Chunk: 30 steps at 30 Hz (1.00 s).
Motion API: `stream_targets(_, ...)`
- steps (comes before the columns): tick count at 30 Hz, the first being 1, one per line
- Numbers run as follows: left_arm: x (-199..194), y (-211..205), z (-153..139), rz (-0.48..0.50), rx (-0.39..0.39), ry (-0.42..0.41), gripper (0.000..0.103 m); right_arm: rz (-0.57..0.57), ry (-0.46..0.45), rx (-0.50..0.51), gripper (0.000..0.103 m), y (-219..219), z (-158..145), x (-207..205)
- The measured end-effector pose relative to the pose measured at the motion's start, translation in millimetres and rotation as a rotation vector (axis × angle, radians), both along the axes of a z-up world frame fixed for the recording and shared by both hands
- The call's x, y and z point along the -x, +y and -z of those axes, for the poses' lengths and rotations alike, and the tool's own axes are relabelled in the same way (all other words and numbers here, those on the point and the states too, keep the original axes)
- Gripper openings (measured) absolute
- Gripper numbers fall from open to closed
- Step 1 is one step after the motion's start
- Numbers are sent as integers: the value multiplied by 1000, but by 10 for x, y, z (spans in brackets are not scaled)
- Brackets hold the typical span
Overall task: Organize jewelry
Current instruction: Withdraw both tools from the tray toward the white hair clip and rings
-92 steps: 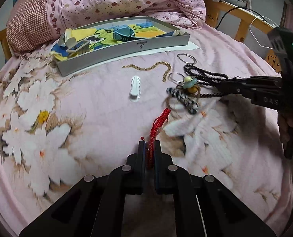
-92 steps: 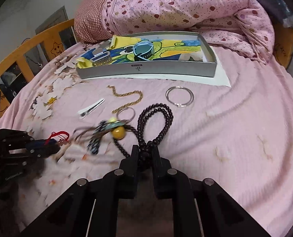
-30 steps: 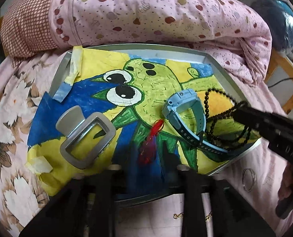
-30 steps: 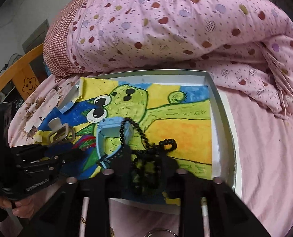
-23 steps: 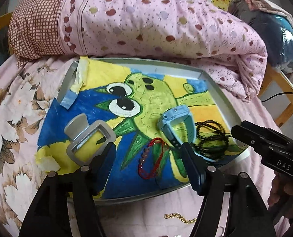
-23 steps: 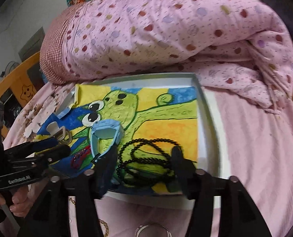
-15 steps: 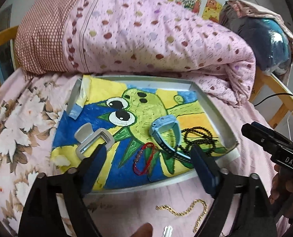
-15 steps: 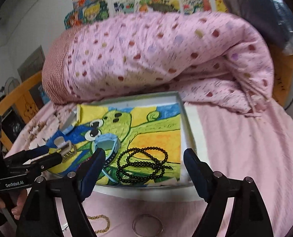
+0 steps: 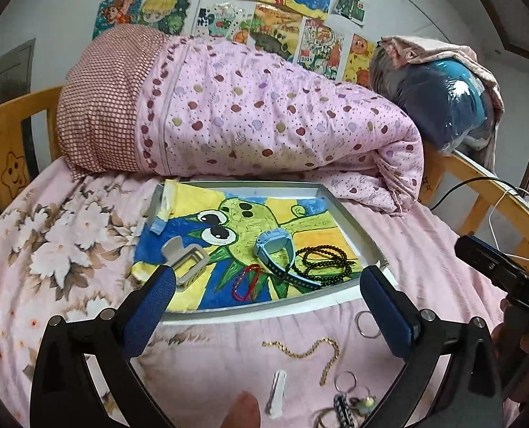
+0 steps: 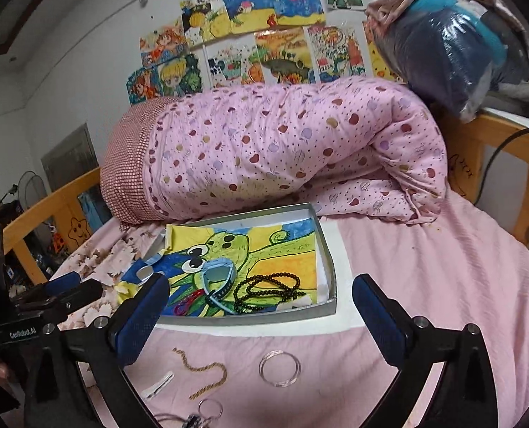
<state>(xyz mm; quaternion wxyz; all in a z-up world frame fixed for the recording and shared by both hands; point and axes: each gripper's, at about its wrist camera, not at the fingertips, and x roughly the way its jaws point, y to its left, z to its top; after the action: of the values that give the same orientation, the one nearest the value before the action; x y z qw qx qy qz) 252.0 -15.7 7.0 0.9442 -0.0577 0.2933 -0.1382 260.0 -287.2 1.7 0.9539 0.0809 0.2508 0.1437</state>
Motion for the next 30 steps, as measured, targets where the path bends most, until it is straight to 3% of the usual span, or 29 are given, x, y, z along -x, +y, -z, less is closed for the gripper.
stream_targets(4,264,81,-30,-11,14,-37,101,13,-14,23,103,-26,2,261)
stream_targets(10,735,109,35,-9,-43,-67,101,-1,7,57,103,-94,90,630)
stream_targets(15,996,132,222,32,-89,-18,101,-15,63,97,103,-113,253,895)
stream_targets(23,1321,160,635,52,-172,75,101,-8,233,115,103,-153,644,1306)
stream_targets(30,1459,222,912,48,-196,182,101,-34,313,156,103,-6,849,1369)
